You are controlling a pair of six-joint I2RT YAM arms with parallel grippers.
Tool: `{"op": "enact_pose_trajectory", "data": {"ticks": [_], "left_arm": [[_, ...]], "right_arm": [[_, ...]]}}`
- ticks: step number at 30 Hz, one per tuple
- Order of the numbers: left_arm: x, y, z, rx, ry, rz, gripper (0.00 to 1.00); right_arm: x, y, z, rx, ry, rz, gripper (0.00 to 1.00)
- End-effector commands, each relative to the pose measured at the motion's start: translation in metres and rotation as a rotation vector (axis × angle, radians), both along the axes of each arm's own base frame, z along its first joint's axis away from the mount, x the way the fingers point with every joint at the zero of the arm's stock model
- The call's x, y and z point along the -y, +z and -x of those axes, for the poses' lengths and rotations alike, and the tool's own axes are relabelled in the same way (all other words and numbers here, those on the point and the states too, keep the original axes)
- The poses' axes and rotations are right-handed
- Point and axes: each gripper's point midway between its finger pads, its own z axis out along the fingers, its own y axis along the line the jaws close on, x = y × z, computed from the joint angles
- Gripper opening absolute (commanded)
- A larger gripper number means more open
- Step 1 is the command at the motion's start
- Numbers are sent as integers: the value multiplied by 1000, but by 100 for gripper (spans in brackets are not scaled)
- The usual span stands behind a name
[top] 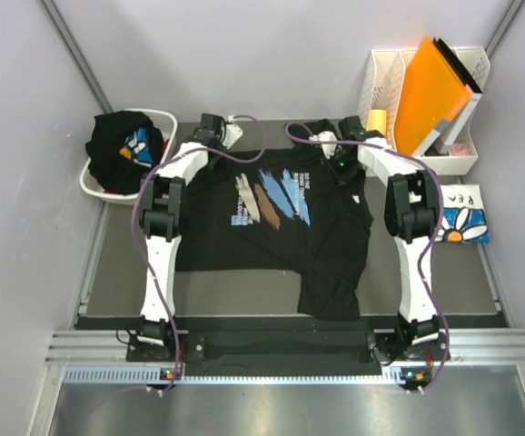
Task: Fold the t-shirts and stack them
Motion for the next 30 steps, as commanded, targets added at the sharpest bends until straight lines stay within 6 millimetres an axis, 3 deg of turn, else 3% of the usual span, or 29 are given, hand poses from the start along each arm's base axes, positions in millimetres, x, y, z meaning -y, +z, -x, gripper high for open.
{"op": "enact_pose_trajectory", "data": {"ticks": [1,2,3,12,17,21,22,23,26,28,30], "left_arm": [[-2,2,4,-80,-5,93,26],[-5,-7,10,-127,8,112,25],[-12,4,4,-104,29,133,26],[-24,0,16,-147,64,163,39],[-23,3,19,-154,58,178,39],[-19,-2,20,-167,57,196,31],[-19,-5,21,-178,56,197,8],[-19,-3,21,-177,60,199,0],[-18,-3,21,-178,69,207,0],[-21,8,16,-135,106,211,0],[-23,31,3,-40,140,209,0]], "right_arm": [[12,26,-1,49,-10,17,0],[12,27,-1,50,-11,16,0],[13,26,0,45,-13,17,0],[9,29,-9,59,-14,12,0],[8,29,-9,63,-4,22,0],[8,27,-11,65,-7,26,0],[8,28,-13,72,-9,29,0],[8,28,-13,73,-7,29,0],[8,27,-14,75,-10,34,0],[9,26,-15,74,-12,32,0],[9,25,-16,72,-15,33,0]]}}
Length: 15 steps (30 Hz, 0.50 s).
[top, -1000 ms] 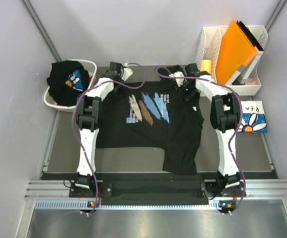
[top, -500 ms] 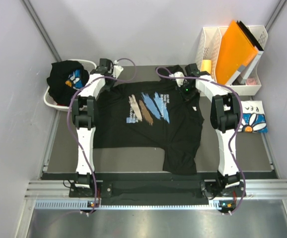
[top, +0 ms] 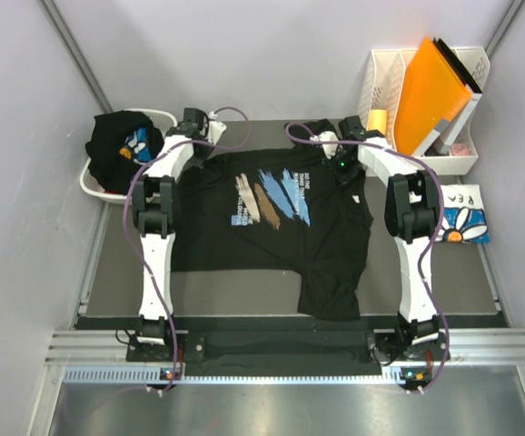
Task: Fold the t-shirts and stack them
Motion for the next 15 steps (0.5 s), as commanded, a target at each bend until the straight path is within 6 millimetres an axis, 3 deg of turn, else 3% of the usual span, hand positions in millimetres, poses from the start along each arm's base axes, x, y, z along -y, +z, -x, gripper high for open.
{"op": "enact_pose_trajectory", "data": {"ticks": [1,2,4,6,7,10,15], "left_arm": [[2,53,-19,160,84,3,0],[2,71,-32,249,100,-3,0],[3,102,-36,357,105,-33,0],[14,138,-42,510,81,-83,0],[28,147,-41,548,56,-90,0],[57,155,-33,560,-36,-69,0],[92,147,-17,488,-137,6,0]], "right_arm": [[0,24,-15,66,0,-8,0],[0,21,-15,60,0,-7,0],[0,20,-13,52,1,-5,0],[0,19,-13,51,2,-3,0],[1,19,-13,52,-1,0,0],[2,22,-15,62,-1,1,0],[2,22,-12,62,4,8,0]]}}
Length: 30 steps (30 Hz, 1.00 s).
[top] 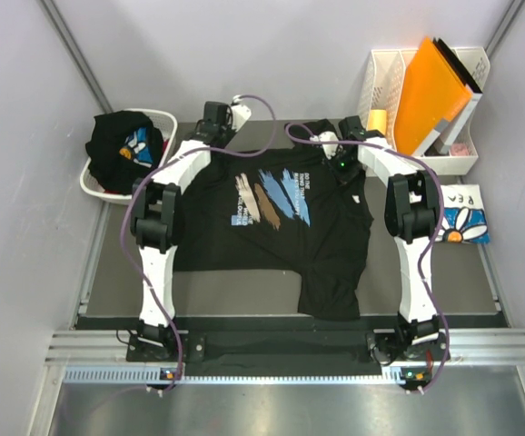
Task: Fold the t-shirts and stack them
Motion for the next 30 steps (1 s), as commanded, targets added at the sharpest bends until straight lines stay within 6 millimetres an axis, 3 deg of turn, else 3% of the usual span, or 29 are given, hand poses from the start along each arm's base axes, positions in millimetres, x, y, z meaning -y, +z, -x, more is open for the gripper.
{"op": "enact_pose_trajectory", "data": {"ticks": [1,12,17,20,21,25,27,28,30], "left_arm": [[30,42,7,53,-114,57,0],[47,-18,65,-294,-321,49,0],[59,-26,82,-387,-392,109,1],[63,-24,87,-408,-412,152,30],[67,-21,88,-406,-427,173,44],[68,-4,78,-352,-419,234,61],[65,6,68,-304,-390,237,61],[59,16,51,-225,-348,214,61],[44,21,38,-154,-258,176,61]], "right_arm": [[3,21,-12,61,6,4,0],[3,24,-13,63,30,17,0],[3,28,-19,78,29,19,0],[3,28,-20,78,27,20,0],[2,29,-20,81,27,18,0],[2,27,-19,75,26,21,0],[3,26,-18,72,26,23,0],[3,25,-17,69,26,24,0],[3,26,-16,70,24,23,0]]}}
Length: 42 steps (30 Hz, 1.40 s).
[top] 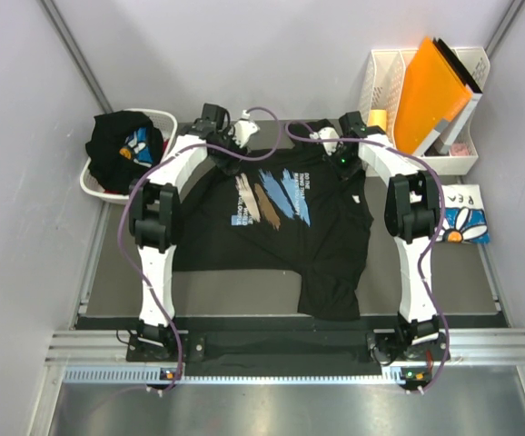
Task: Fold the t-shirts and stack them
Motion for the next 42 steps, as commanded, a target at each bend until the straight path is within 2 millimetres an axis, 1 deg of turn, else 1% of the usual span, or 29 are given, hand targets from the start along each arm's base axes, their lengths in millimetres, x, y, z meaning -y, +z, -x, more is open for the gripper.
{"op": "enact_pose_trajectory", "data": {"ticks": [1,2,3,7,8,12,16,17,18,19,21,22,23,28,29,31,34,35,38,40,41,42], "left_arm": [[-27,53,-48,263,171,-39,61],[-31,49,-55,286,178,-69,62],[-35,46,-56,282,180,-87,62],[-38,26,-58,237,139,-110,61],[-37,18,-58,226,123,-120,60],[-34,11,-54,202,90,-118,58],[-27,16,-45,186,-2,-107,56],[-27,20,-43,187,-20,-108,56],[-23,21,-39,180,-52,-98,56],[-23,22,-37,183,-83,-115,56],[-22,30,-36,199,-112,-119,56],[-22,39,-38,224,-132,-131,56],[-22,43,-38,236,-144,-135,56],[-19,61,-29,265,-255,-163,55],[-19,60,-24,250,-274,-166,55],[-17,66,-22,260,-305,-171,55],[-15,68,-16,249,-337,-166,55],[-16,65,-11,226,-347,-168,54],[-15,54,-3,188,-381,-170,54],[-16,42,3,145,-399,-179,54],[-18,38,4,133,-402,-191,54],[-20,29,8,105,-415,-203,53]], "right_arm": [[0,12,-8,37,3,-6,0],[-1,12,-8,36,3,-7,0],[-1,11,-8,36,3,-7,0],[-1,13,-9,42,2,-7,0],[-2,13,-8,40,6,-7,0],[0,15,-8,45,12,4,0],[3,14,-7,45,12,11,0],[3,13,-6,43,12,12,0],[2,13,-7,44,13,11,0],[3,14,-8,46,10,12,0],[1,14,-8,46,10,9,0],[2,13,-9,45,8,9,0],[1,13,-9,45,10,9,0],[2,12,-11,45,8,11,0],[1,11,-11,44,9,11,0],[2,10,-11,41,6,14,0],[1,9,-12,41,8,14,0],[0,9,-12,41,9,14,0],[1,11,-15,51,13,16,0],[0,11,-16,50,15,19,0],[0,14,-18,59,15,17,0],[0,12,-18,56,14,19,0]]}}
